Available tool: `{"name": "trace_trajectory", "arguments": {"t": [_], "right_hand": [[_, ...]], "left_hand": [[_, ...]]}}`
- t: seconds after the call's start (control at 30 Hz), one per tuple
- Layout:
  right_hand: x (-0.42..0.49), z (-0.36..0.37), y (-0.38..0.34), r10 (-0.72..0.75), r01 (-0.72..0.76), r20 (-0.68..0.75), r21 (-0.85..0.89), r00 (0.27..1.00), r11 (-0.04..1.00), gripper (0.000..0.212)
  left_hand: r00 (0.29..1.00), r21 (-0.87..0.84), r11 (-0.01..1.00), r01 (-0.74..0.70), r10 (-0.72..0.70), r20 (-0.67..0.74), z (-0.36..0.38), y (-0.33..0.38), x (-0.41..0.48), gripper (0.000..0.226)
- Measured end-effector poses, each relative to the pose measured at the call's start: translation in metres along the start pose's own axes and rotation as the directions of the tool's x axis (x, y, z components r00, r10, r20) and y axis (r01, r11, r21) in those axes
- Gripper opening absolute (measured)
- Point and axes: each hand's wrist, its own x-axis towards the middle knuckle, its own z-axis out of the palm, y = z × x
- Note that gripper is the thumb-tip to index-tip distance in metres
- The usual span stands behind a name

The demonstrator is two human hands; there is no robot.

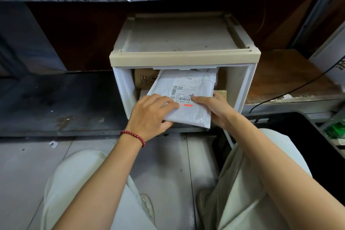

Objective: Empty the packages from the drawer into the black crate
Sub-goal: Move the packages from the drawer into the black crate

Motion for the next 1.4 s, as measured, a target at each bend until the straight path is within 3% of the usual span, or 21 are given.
{"name": "trace_trajectory", "arguments": {"t": [0.13, 0.27, 0.37, 0.53, 0.63, 0.7, 0.83, 0.9, 1.0, 1.1, 1.3, 1.4], "right_hand": [[-0.002, -0.005, -0.008, -0.073, 0.075, -0.038, 0.067, 0.997, 0.995, 0.038], [-0.006, -0.009, -0.016, -0.125, 0.144, -0.100, 0.221, 0.987, 0.964, 0.003], [-0.006, -0.012, -0.017, -0.091, 0.125, -0.112, 0.352, 0.990, 0.928, 0.029], [-0.002, -0.006, -0.008, -0.117, 0.119, -0.048, 0.046, 0.992, 0.992, 0.071], [-0.002, -0.003, -0.003, -0.088, 0.083, -0.046, -0.103, 0.995, 0.991, 0.100], [-0.001, -0.002, -0.001, -0.082, 0.077, -0.036, -0.130, 0.996, 0.989, 0.108], [-0.008, -0.001, -0.004, -0.168, 0.181, 0.098, -0.138, 0.981, 0.974, 0.078], [-0.012, -0.004, -0.012, -0.244, 0.264, 0.130, -0.165, 0.961, 0.950, 0.068], [-0.017, -0.017, -0.033, -0.353, 0.362, 0.082, -0.190, 0.932, 0.912, 0.081], [-0.031, -0.046, -0.058, -0.426, 0.415, 0.017, -0.266, 0.905, 0.870, 0.077], [-0.070, -0.134, -0.063, -0.499, 0.368, -0.271, -0.416, 0.823, 0.832, 0.069], [-0.089, -0.182, -0.044, -0.445, 0.294, -0.447, -0.368, 0.776, 0.882, 0.067]], "left_hand": [[0.983, -0.001, 1.000, 0.004, -0.005, -0.183, -0.003, 0.001, 0.007, 0.018], [0.954, -0.023, 0.999, 0.046, -0.051, -0.297, -0.012, -0.002, 0.009, 0.015], [0.911, -0.072, 0.987, 0.142, -0.158, -0.382, -0.019, -0.002, 0.010, 0.016], [0.842, -0.206, 0.946, 0.251, -0.318, -0.435, -0.028, 0.001, 0.008, 0.017], [0.785, -0.341, 0.872, 0.351, -0.473, -0.400, -0.027, 0.004, 0.008, 0.021], [0.715, -0.493, 0.767, 0.412, -0.607, -0.347, -0.027, 0.005, 0.010, 0.026], [0.642, -0.704, 0.559, 0.439, -0.743, -0.189, -0.031, 0.009, 0.016, 0.032], [0.663, -0.696, 0.550, 0.461, -0.735, -0.142, -0.031, 0.008, 0.019, 0.040], [0.714, -0.657, 0.544, 0.522, -0.700, -0.011, -0.028, 0.008, 0.033, 0.056], [0.727, -0.664, 0.502, 0.554, -0.681, 0.091, -0.021, 0.018, 0.061, 0.045], [0.767, -0.677, 0.453, 0.581, -0.584, 0.267, 0.017, 0.075, 0.129, 0.040], [0.816, -0.655, 0.505, 0.561, -0.469, 0.338, 0.044, 0.111, 0.157, 0.050]]}}
